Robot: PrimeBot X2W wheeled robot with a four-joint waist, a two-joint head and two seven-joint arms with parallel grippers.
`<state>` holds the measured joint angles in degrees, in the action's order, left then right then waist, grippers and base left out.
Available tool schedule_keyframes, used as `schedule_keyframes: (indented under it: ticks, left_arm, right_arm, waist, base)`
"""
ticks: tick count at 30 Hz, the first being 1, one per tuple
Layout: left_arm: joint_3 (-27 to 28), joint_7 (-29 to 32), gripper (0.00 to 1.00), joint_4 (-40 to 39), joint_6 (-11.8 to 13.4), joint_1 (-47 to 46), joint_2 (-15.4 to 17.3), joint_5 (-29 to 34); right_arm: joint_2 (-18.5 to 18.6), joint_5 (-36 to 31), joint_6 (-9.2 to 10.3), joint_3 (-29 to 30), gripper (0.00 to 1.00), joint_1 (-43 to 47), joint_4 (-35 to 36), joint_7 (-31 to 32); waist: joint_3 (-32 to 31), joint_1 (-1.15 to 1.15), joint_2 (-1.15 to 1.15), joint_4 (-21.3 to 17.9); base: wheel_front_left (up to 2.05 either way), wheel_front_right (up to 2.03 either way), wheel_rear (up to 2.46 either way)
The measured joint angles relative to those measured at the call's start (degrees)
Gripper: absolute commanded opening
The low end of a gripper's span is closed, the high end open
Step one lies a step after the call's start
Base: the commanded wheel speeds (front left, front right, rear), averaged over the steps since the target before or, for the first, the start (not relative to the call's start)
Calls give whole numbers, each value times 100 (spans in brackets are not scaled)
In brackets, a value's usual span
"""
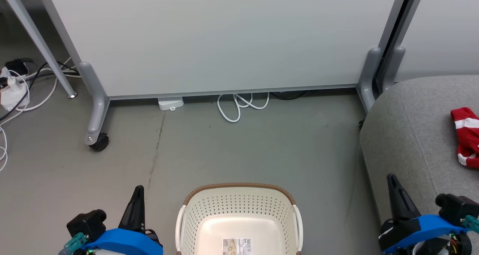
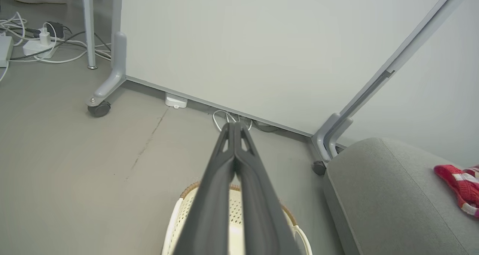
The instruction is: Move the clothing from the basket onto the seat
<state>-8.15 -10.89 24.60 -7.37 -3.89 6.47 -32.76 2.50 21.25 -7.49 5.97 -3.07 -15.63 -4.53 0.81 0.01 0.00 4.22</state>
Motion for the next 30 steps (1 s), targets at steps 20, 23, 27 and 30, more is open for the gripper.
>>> schedule_keyframes:
  ticks: [20,23,27,30]
  left_arm:
    - [385,458,0,-322,34,-42,-101,-1579]
    - [425,527,0,-366,35,-45,-118,-1786]
    - [504,598,0,-419,45,-55,-127,-2045]
    - [555,659,0,-461,51,-70,-133,-2248]
  right_arm:
    - [1,1878,0,4,0,-45,29,293]
    - [1,2126,1,5,0,-55,31,308]
    - [1,2450,1,7,0,-73,34,372]
    - [1,2684,1,8,0,-87,38,408]
  waist:
    - [-15,0,0,-76]
    - [-18,0,0,-87]
    - [-21,0,0,-102]
    - [-23,0,0,-113]
  base:
    - [0,0,0]
    - [0,0,0]
    - [0,0,0]
    - [0,0,0]
